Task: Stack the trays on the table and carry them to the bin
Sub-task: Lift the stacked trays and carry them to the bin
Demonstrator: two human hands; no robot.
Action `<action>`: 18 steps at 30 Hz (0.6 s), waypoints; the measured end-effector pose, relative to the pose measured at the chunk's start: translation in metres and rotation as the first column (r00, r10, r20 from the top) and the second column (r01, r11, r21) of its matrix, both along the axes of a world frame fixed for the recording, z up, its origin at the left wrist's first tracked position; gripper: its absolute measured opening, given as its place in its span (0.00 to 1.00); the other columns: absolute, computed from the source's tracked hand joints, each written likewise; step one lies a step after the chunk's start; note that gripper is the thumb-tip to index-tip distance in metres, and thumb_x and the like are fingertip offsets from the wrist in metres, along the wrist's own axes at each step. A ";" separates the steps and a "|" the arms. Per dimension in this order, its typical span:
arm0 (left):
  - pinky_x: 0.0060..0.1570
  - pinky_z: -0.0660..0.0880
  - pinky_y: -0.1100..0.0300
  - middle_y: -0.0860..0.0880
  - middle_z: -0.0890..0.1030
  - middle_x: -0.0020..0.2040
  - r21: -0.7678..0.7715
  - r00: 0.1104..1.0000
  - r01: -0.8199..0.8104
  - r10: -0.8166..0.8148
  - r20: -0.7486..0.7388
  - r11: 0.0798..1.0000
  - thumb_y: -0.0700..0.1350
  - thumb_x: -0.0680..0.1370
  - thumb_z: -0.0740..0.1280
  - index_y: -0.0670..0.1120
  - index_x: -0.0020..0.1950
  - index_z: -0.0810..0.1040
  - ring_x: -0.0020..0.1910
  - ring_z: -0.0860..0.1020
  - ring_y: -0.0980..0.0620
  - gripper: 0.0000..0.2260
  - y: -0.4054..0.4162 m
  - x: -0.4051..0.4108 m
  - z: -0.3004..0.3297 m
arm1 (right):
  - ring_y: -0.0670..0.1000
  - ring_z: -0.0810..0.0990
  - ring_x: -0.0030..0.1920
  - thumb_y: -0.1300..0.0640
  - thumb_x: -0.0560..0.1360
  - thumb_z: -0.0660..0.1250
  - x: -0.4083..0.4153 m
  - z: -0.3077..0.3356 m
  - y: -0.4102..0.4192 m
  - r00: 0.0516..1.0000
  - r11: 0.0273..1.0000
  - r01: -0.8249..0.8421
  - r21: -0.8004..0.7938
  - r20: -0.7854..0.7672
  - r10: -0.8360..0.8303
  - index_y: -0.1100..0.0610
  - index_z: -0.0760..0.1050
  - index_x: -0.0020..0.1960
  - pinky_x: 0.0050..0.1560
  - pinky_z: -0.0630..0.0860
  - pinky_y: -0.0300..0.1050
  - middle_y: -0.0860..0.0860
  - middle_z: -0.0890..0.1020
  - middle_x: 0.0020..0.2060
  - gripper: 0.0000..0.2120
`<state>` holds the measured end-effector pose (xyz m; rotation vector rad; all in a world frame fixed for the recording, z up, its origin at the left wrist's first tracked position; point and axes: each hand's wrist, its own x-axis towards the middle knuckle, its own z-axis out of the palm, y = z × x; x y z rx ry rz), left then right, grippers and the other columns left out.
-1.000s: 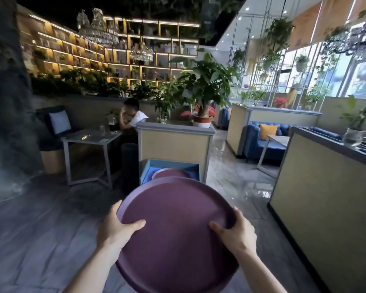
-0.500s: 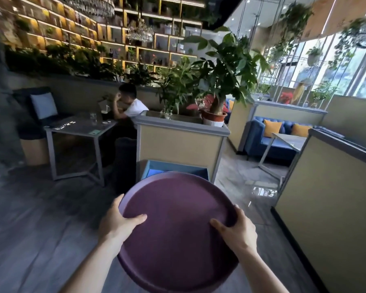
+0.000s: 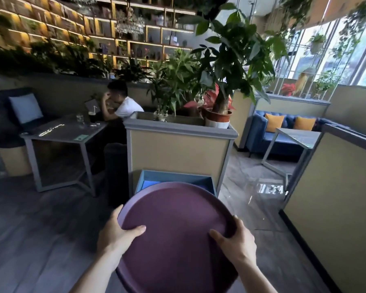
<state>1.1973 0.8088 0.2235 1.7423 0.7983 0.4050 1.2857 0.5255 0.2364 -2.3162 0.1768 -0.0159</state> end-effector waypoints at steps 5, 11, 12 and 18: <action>0.60 0.77 0.46 0.52 0.78 0.65 -0.029 1.000 -0.007 0.007 -0.009 1.000 0.51 0.58 0.83 0.60 0.74 0.66 0.59 0.79 0.45 0.47 0.015 0.091 -0.016 | 0.59 0.77 0.61 0.35 0.60 0.75 0.090 -0.014 0.015 1.000 1.000 0.013 0.000 -0.021 -0.013 0.46 0.65 0.72 0.61 0.74 0.53 0.54 0.80 0.59 0.45; 0.58 0.77 0.48 0.52 0.79 0.62 -0.023 0.999 -0.038 0.037 -0.036 0.999 0.48 0.60 0.83 0.58 0.73 0.68 0.56 0.79 0.46 0.44 0.027 0.205 -0.025 | 0.59 0.76 0.63 0.36 0.60 0.76 0.207 -0.025 0.031 0.995 0.999 0.009 0.039 -0.097 -0.005 0.44 0.63 0.73 0.60 0.73 0.53 0.54 0.78 0.61 0.45; 0.58 0.77 0.48 0.52 0.79 0.63 -0.017 0.999 -0.039 0.038 -0.034 0.999 0.48 0.61 0.83 0.59 0.73 0.68 0.56 0.79 0.46 0.43 0.029 0.220 -0.028 | 0.59 0.76 0.63 0.36 0.60 0.76 0.223 -0.028 0.033 0.994 0.999 0.006 0.042 -0.109 -0.001 0.44 0.63 0.72 0.60 0.74 0.53 0.54 0.78 0.61 0.45; 0.57 0.75 0.51 0.51 0.78 0.65 0.023 0.996 -0.042 0.044 -0.081 0.999 0.47 0.62 0.82 0.57 0.74 0.68 0.56 0.78 0.47 0.43 0.038 0.284 -0.046 | 0.58 0.78 0.59 0.37 0.60 0.76 0.292 -0.043 0.043 0.988 1.000 -0.011 0.018 -0.151 0.014 0.43 0.67 0.66 0.56 0.76 0.52 0.52 0.81 0.56 0.38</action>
